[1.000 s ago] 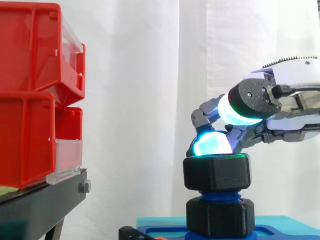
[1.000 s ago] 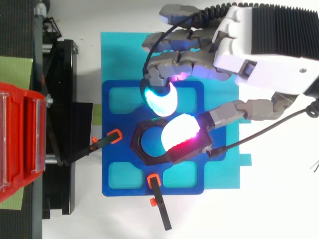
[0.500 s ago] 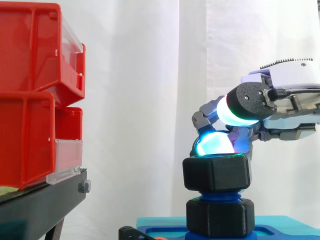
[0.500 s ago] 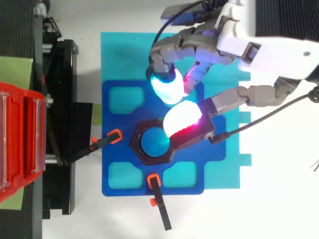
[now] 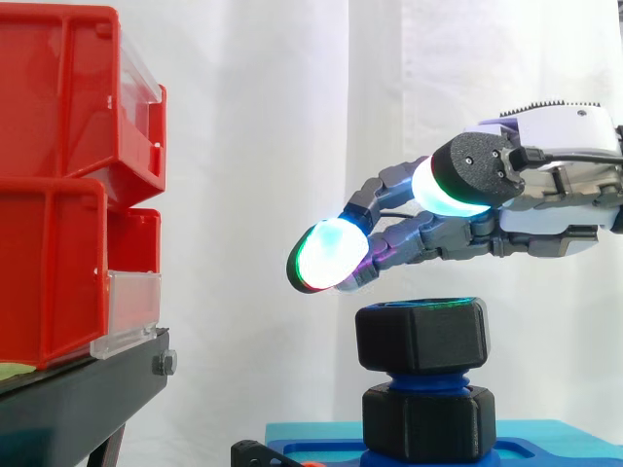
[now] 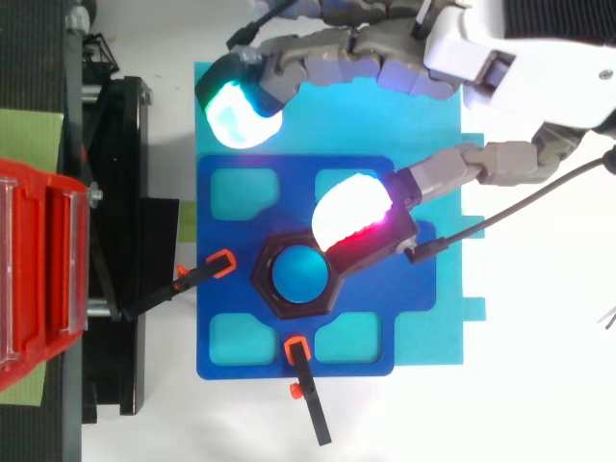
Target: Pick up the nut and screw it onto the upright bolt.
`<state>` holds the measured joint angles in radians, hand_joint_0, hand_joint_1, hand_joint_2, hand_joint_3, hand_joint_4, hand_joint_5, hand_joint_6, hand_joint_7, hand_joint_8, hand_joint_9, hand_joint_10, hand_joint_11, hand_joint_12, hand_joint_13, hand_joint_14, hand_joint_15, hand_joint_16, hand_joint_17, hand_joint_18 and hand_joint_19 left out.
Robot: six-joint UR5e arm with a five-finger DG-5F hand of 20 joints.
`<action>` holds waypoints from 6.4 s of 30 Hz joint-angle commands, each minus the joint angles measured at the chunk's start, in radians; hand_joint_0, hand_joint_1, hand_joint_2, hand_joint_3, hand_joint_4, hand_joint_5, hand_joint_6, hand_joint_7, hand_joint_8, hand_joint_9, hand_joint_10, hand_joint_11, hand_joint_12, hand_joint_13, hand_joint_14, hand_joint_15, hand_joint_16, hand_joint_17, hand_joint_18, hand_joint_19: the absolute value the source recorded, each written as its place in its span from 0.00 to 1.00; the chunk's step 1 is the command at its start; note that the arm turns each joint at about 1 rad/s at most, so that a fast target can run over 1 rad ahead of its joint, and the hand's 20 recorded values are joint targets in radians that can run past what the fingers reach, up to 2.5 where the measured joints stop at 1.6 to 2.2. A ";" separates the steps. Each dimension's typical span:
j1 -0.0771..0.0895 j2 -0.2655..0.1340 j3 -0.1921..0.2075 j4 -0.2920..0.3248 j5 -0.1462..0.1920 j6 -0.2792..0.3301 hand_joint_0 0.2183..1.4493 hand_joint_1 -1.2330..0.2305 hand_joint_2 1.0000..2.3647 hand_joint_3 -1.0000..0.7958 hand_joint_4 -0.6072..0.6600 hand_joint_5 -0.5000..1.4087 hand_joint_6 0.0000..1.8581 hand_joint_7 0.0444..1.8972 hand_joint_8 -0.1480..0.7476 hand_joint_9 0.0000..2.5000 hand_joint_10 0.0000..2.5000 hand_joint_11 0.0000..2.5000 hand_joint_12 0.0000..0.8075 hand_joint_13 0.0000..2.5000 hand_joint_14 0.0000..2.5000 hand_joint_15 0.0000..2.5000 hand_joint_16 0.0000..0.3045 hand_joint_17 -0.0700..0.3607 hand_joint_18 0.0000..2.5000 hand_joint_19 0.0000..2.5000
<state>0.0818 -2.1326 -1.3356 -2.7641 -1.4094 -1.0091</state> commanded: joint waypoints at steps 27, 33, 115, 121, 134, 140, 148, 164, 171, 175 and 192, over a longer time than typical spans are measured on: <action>0.090 0.000 -0.045 0.024 0.079 0.012 0.20 0.64 0.00 0.28 0.56 0.15 0.27 0.33 0.40 0.12 0.00 0.00 0.36 0.03 0.00 0.00 0.12 0.36 0.00 0.00; 0.095 -0.001 -0.046 0.023 0.079 0.012 0.21 0.63 0.00 0.28 0.59 0.18 0.27 0.42 0.42 0.16 0.00 0.00 0.36 0.05 0.00 0.00 0.12 0.35 0.00 0.00; 0.118 -0.001 -0.051 0.050 0.113 0.006 0.19 0.73 0.00 0.28 0.49 0.14 0.27 0.27 0.34 0.03 0.00 0.00 0.39 0.00 0.00 0.00 0.14 0.39 0.00 0.00; 0.121 -0.001 -0.051 0.047 0.116 0.006 0.19 0.73 0.00 0.28 0.55 0.15 0.27 0.33 0.37 0.05 0.00 0.00 0.39 0.00 0.00 0.00 0.14 0.39 0.00 0.00; 0.108 -0.001 -0.051 0.029 0.110 0.007 0.21 0.66 0.00 0.28 0.63 0.19 0.27 0.49 0.41 0.12 0.00 0.00 0.36 0.03 0.00 0.00 0.12 0.36 0.00 0.00; 0.102 0.000 -0.051 0.027 0.106 0.007 0.22 0.63 0.00 0.28 0.63 0.22 0.27 0.61 0.43 0.18 0.00 0.00 0.35 0.06 0.00 0.00 0.11 0.34 0.00 0.00; 0.084 0.000 -0.051 0.027 0.087 0.004 0.24 0.57 0.00 0.28 0.61 0.26 0.30 0.69 0.45 0.32 0.00 0.00 0.29 0.16 0.00 0.00 0.08 0.29 0.02 0.00; 0.062 -0.001 -0.051 0.034 0.069 0.003 0.25 0.54 0.00 0.28 0.51 0.29 0.31 0.68 0.41 0.50 0.00 0.00 0.23 0.28 0.00 0.00 0.05 0.23 0.14 0.00; 0.053 0.000 -0.051 0.035 0.052 0.003 0.25 0.54 0.00 0.28 0.51 0.31 0.30 0.70 0.38 0.65 0.00 0.00 0.14 0.38 0.00 0.00 0.02 0.20 0.26 0.02; 0.047 -0.001 -0.051 0.041 0.047 0.001 0.25 0.53 0.00 0.28 0.51 0.31 0.30 0.71 0.38 0.73 0.00 0.04 0.11 0.41 0.00 0.00 0.01 0.18 0.30 0.03; 0.024 0.000 -0.051 0.084 0.029 0.001 0.22 0.58 0.00 0.28 0.60 0.21 0.27 0.50 0.42 0.47 0.00 0.05 0.27 0.28 0.00 0.00 0.07 0.28 0.17 0.01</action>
<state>0.1088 -2.1326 -1.3867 -2.6947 -1.3782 -1.0088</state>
